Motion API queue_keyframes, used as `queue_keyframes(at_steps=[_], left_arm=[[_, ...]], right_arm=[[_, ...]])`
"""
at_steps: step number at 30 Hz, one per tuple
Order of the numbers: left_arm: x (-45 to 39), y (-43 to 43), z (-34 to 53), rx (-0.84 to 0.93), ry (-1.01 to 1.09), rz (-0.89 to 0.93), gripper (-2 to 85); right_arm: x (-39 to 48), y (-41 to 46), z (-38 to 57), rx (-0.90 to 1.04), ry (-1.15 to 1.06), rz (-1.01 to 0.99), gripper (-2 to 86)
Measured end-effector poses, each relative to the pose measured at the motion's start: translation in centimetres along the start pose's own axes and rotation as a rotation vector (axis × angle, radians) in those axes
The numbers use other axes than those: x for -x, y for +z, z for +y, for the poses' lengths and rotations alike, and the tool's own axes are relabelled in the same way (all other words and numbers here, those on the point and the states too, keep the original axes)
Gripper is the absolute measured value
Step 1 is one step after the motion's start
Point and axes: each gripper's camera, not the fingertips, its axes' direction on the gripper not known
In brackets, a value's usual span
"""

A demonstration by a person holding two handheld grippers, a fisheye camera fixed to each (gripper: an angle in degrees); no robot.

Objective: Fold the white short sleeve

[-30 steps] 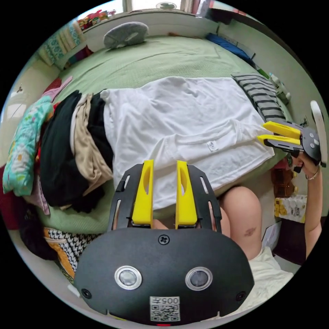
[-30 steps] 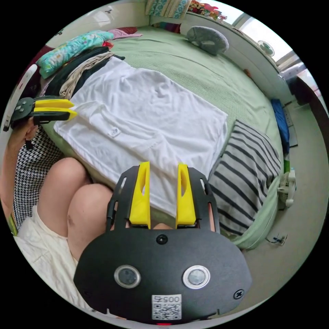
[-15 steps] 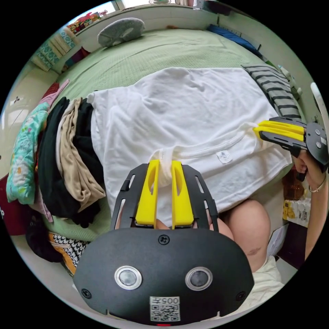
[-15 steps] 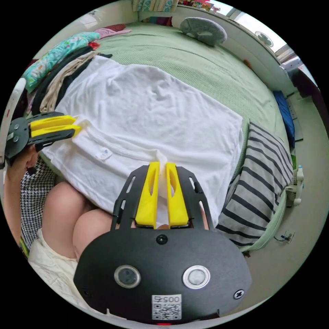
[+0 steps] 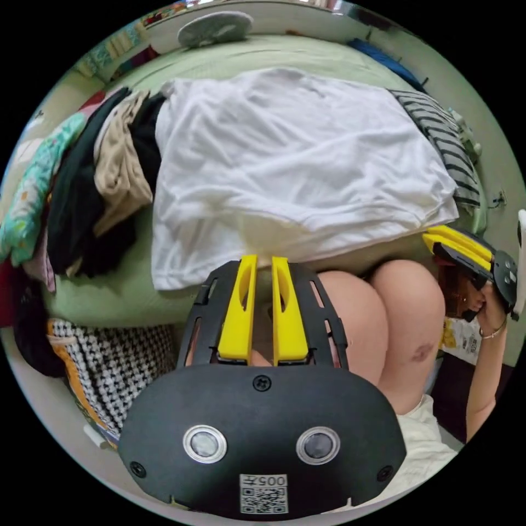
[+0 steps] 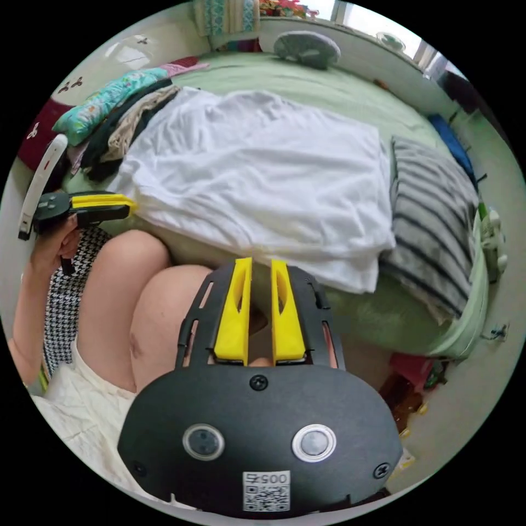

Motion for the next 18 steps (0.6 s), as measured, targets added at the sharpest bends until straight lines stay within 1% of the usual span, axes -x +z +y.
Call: queue_keyframes(at_steps=[1,2,4,6,8,11,13,15,16,18], left_arm=[[0.6,-0.8,0.6,-0.031,-0.016,0.056,5.4],[0.9,-1.3,0.7,-0.051,-0.026,0.073,5.2],[2.0,-3.7,0.9,-0.143,-0.073,0.077,5.2],[2.6,-5.1,0.4,-0.197,-0.09,0.074,5.1],[2.8,-5.4,-0.4,-0.2,-0.093,0.077,5.1],[2.8,-4.1,-1.8,-0.17,-0.094,0.027,4.9],[2.9,-2.0,-2.3,-0.103,-0.111,-0.036,4.0],[3.2,-0.5,-2.1,-0.046,-0.127,-0.06,2.5],[3.3,-0.2,-1.6,-0.067,-0.126,-0.053,1.2],[3.3,-0.3,-0.8,-0.111,-0.12,-0.055,0.3]], right_arm=[[0.1,-0.5,0.6,-0.03,-0.006,-0.016,2.7],[0.2,-0.8,0.7,-0.049,-0.013,-0.014,2.9],[0.4,-2.5,0.2,-0.104,-0.03,0.022,3.3],[0.5,-3.6,-0.9,-0.134,-0.025,0.047,3.6],[0.9,-4.2,-2.3,-0.158,-0.025,0.05,3.9],[2.1,-3.0,-4.6,-0.142,-0.028,0.092,3.4],[2.7,-0.9,-6.0,-0.088,0.006,0.118,1.3],[2.8,1.0,-6.5,-0.034,0.041,0.119,0.3],[2.8,1.8,-6.5,-0.029,0.055,0.109,-0.3],[3.2,2.0,-6.2,-0.084,0.052,0.114,-0.8]])
